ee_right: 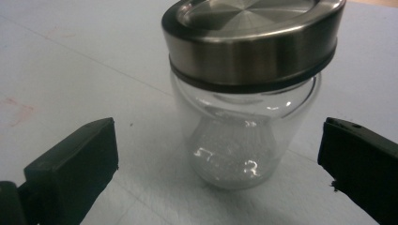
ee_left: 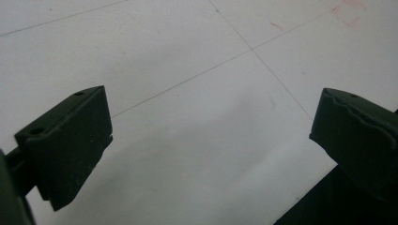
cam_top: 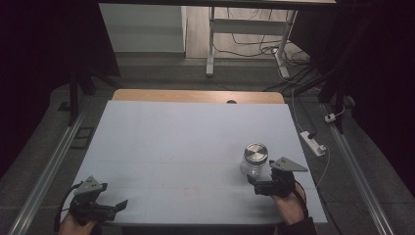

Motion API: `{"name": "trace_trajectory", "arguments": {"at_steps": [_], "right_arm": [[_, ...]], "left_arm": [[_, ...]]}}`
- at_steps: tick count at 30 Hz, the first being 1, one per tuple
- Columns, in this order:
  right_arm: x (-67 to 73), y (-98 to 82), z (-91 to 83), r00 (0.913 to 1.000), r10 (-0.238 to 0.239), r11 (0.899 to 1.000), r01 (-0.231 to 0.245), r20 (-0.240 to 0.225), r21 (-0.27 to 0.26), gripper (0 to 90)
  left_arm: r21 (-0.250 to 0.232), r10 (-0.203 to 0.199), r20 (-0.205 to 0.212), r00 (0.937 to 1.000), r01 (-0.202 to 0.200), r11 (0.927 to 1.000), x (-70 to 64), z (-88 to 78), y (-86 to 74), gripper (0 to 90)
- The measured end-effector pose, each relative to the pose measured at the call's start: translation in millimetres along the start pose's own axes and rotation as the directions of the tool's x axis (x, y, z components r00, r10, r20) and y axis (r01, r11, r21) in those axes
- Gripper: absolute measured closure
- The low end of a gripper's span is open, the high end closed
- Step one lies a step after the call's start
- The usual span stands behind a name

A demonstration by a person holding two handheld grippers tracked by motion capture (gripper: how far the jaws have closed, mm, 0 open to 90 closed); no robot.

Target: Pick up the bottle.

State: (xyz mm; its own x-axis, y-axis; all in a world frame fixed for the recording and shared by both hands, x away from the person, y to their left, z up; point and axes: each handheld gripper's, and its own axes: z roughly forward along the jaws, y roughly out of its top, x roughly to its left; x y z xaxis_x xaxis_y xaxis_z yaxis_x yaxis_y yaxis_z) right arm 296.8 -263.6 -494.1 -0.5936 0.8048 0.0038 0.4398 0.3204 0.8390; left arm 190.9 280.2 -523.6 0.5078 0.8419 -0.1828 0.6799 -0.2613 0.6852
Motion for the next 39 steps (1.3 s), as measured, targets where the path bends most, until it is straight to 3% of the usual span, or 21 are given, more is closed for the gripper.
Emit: {"name": "trace_trajectory", "arguments": {"at_steps": [6, 12, 21, 28, 34, 39], "right_arm": [[-4.4, 5.1, 12.6, 0.9997, 0.024, 0.999, -0.024, -0.003, 0.038, 0.0], [-8.1, 9.1, 23.9, 0.9995, 0.0, 0.998, -0.002, 0.031, 0.062, 0.0], [-10.1, 10.7, 37.6, 0.9997, -0.011, 0.995, 0.009, 0.021, 0.097, 0.0], [-11.6, 12.8, 42.4, 0.9999, -0.008, 0.996, 0.007, 0.01, 0.085, 0.0], [-11.6, 13.2, 46.4, 0.9987, -0.03, 0.995, 0.027, 0.04, 0.096, 0.0], [-11.2, 13.9, 46.3, 0.9981, -0.044, 0.996, 0.04, 0.044, 0.085, 6.6]], "left_arm": [[0.001, 0.0, 0.002, 1.0, 0.0, 1.0, 0.1, 0.1, 0.1, 0.0], [0.002, -0.003, 0.006, 1.0, 0.003, 1.0, 0.7, 0.2, 0.2, 0.0], [0.005, -0.001, 0.012, 0.9999, 0.001, 1.0, 1.0, 0.4, 0.2, 0.0], [0.005, -0.002, 0.017, 0.9999, 0.002, 1.0, 1.2, 0.5, 0.2, 0.0], [0.011, 0.016, 0.017, 0.9997, -0.016, 0.9998, -0.5, 1.2, 0.4, 0.0], [0.01, 0.019, 0.017, 0.9997, -0.019, 0.9998, -0.8, 1.1, 0.4, 0.0]]}}
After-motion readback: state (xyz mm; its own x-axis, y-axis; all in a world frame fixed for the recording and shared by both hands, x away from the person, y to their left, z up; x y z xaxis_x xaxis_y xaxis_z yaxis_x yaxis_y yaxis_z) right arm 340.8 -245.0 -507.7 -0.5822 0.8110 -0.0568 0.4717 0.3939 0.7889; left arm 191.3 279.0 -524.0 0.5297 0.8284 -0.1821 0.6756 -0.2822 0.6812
